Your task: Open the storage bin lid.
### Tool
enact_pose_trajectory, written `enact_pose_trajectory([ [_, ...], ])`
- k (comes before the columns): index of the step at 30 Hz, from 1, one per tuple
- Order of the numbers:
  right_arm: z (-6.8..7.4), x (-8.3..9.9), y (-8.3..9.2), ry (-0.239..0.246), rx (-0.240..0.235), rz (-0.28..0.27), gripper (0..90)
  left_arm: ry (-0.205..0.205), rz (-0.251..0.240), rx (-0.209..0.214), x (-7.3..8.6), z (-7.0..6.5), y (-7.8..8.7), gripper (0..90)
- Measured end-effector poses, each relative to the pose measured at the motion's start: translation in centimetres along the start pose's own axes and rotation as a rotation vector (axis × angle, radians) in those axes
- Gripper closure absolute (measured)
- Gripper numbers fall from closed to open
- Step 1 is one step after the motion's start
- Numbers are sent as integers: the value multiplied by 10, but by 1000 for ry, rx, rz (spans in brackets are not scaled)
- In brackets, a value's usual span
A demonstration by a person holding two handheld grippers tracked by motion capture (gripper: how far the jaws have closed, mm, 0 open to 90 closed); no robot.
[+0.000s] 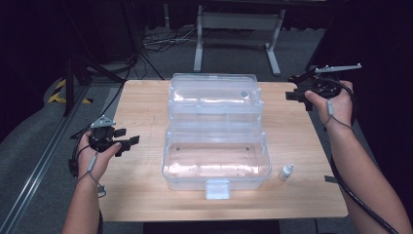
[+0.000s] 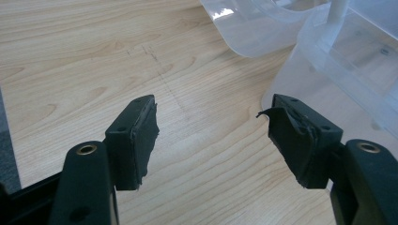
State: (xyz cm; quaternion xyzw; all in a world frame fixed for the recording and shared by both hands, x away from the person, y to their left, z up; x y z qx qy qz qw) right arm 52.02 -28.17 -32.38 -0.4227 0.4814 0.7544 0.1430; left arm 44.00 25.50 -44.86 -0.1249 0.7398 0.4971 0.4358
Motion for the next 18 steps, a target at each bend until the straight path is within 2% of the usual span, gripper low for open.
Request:
enact_pose_trajectory([
  [3,3,13,10,31,2,0,542,1,-4,1,0,-1,2,337],
  [6,7,32,21,42,-19,20,541,0,-5,-2,0,-1,3,337],
  [12,10,47,33,41,-35,37,533,16,9,-5,2,-1,-2,337],
  [18,17,72,40,54,-55,107,525,15,9,-9,3,-1,-1,337],
])
Point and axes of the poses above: each handheld gripper's, and its own axes: y roughly backward along the jaws, x roughly out of its underside, z roughly to its left, the point moved 8 cm from there along -y, roughly forward along the jaws, and after that the axes turned 2 degrees about -y, right-handed, at the moved point
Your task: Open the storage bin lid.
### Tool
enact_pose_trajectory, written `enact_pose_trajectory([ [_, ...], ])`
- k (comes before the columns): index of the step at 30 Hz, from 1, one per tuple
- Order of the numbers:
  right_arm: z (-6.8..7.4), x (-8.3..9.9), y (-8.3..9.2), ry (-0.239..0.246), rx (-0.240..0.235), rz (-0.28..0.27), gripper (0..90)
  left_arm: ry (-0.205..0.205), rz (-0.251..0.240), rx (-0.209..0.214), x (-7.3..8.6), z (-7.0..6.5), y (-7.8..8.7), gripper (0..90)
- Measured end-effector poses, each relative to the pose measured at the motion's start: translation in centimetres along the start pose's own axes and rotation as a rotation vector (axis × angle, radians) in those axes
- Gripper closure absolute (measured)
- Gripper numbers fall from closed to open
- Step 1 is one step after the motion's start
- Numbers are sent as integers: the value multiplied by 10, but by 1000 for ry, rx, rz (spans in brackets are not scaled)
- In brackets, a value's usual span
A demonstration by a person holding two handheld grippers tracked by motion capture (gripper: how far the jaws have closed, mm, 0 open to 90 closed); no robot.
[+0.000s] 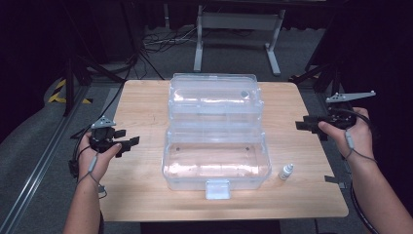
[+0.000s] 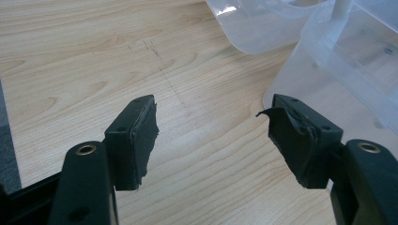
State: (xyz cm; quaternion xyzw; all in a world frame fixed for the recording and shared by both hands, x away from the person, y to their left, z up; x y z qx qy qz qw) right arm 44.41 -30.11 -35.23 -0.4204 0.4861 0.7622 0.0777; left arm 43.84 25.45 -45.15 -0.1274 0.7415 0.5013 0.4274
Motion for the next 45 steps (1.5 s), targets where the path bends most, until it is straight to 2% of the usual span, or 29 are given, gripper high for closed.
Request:
enact_pose_trajectory([
  [6,9,25,-4,21,-24,66,512,10,1,-10,4,2,3,336],
  [10,12,32,-6,28,-33,83,509,18,-3,-16,4,4,5,337],
  [16,18,45,-12,42,-44,133,498,12,2,-4,2,2,1,335],
  [21,24,58,-17,73,-45,237,485,14,-6,-6,1,3,2,334],
  [22,24,58,-17,73,-45,237,485,14,-6,-6,1,3,2,334],
  [23,26,62,-19,83,-44,266,485,14,-6,-6,1,3,2,334],
  [29,31,74,-29,96,-50,343,472,12,2,-3,2,2,1,332],
  [36,29,88,-43,116,-31,436,484,6,11,3,2,2,-1,327],
  [40,23,97,-52,142,15,494,480,11,12,3,3,2,-1,327],
  [45,21,105,-62,157,27,533,492,21,12,1,4,2,-2,327],
])
Point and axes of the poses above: each handheld gripper's, and its own axes: y roughly backward along the jaws, x roughly out of its underside, z roughly to its left, the point moved 8 cm from there along -y, roughly forward along the jaws, and after that the axes turned 2 degrees about -y, right-handed, at the moved point
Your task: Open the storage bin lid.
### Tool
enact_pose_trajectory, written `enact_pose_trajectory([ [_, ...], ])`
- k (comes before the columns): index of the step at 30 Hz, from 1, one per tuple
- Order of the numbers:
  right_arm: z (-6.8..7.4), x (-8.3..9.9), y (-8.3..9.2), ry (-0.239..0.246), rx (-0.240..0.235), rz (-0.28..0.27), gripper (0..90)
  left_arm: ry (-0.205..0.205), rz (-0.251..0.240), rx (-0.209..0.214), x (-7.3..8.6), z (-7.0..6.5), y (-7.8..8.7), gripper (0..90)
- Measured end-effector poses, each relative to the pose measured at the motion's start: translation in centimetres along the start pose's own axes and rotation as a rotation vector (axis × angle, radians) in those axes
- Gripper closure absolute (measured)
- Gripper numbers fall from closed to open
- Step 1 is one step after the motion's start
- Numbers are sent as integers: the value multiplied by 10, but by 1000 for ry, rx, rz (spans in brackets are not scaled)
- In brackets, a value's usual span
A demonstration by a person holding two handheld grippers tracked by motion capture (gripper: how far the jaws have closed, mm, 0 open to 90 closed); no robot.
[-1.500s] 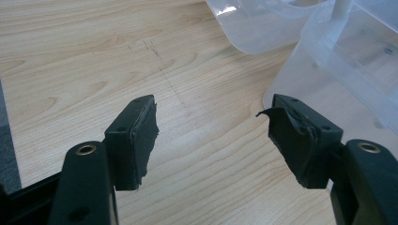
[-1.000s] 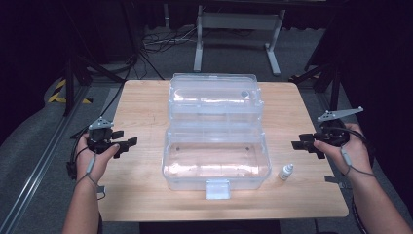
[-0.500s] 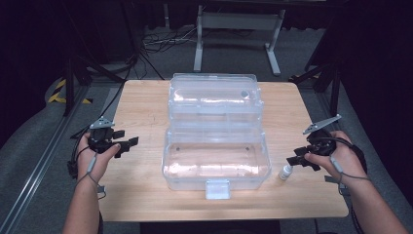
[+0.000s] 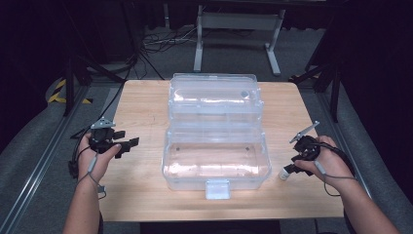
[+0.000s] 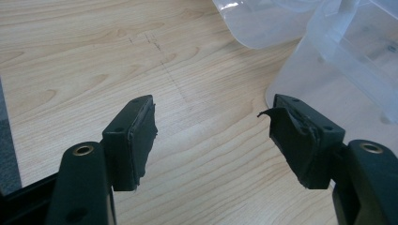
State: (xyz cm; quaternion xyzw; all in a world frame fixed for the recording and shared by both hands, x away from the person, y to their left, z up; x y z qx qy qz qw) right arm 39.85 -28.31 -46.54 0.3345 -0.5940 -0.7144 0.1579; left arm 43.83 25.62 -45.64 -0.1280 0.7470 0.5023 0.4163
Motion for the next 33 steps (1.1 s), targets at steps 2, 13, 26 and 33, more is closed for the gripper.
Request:
enact_pose_trajectory([
  [2,0,1,-2,0,-1,13,497,-4,2,-1,0,0,0,326],
  [13,1,1,-12,34,5,46,533,-7,9,2,1,0,-2,325],
  [26,2,-2,-13,90,35,79,639,-2,11,7,2,0,-2,323],
  [33,1,-3,-10,99,41,71,715,-3,9,3,2,2,-2,323],
])
Point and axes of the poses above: each handheld gripper's, and its own axes: y roughly backward along the jaws, x roughly out of its underside, z roughly to its left, the point moved 8 cm from there along -y, roughly forward along the jaws, and after that the axes turned 2 degrees about -y, right-handed, at the moved point
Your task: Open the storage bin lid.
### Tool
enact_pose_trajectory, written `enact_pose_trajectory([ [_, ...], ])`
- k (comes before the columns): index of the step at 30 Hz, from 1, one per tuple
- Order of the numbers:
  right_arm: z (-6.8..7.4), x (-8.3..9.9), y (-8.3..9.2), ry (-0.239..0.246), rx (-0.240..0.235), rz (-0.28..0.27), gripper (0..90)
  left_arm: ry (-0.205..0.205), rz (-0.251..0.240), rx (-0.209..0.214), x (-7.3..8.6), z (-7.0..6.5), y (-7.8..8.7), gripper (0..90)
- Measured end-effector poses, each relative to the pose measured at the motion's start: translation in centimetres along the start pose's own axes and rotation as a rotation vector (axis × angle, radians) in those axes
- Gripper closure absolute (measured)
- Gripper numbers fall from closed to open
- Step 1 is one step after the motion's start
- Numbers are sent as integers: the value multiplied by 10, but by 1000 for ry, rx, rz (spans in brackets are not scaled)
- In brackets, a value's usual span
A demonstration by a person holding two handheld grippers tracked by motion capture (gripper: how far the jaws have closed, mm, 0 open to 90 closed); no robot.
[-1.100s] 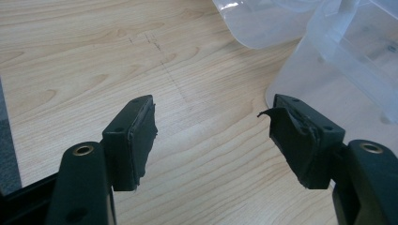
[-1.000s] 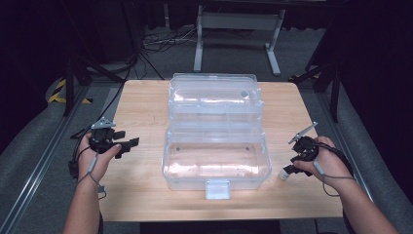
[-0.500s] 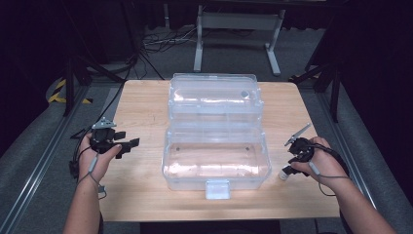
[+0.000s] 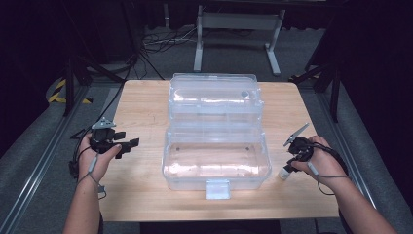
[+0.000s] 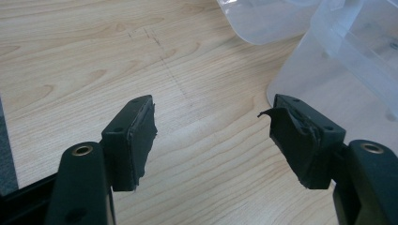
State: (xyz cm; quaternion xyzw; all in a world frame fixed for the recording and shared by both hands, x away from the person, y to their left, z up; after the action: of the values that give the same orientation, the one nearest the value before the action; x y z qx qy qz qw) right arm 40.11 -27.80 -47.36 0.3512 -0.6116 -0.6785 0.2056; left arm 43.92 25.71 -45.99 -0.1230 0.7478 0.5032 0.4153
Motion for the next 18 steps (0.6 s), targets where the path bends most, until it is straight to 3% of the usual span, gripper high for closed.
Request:
enact_pose_trajectory([
  [10,-1,-3,5,19,11,3,716,4,3,2,0,0,-1,323],
  [18,0,-10,27,19,-1,-25,716,4,3,3,1,1,-1,323],
])
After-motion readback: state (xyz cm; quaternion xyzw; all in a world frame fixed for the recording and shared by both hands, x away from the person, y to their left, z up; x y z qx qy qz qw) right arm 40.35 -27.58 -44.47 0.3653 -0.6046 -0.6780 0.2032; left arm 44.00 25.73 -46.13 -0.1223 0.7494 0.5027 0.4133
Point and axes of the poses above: each handheld gripper's, and its own axes: y roughly backward along the jaws, x roughly out of its underside, z roughly to its left, the point moved 8 cm from there along -y, roughly forward along the jaws, and after that the axes turned 2 degrees about -y, right-handed, at the moved point
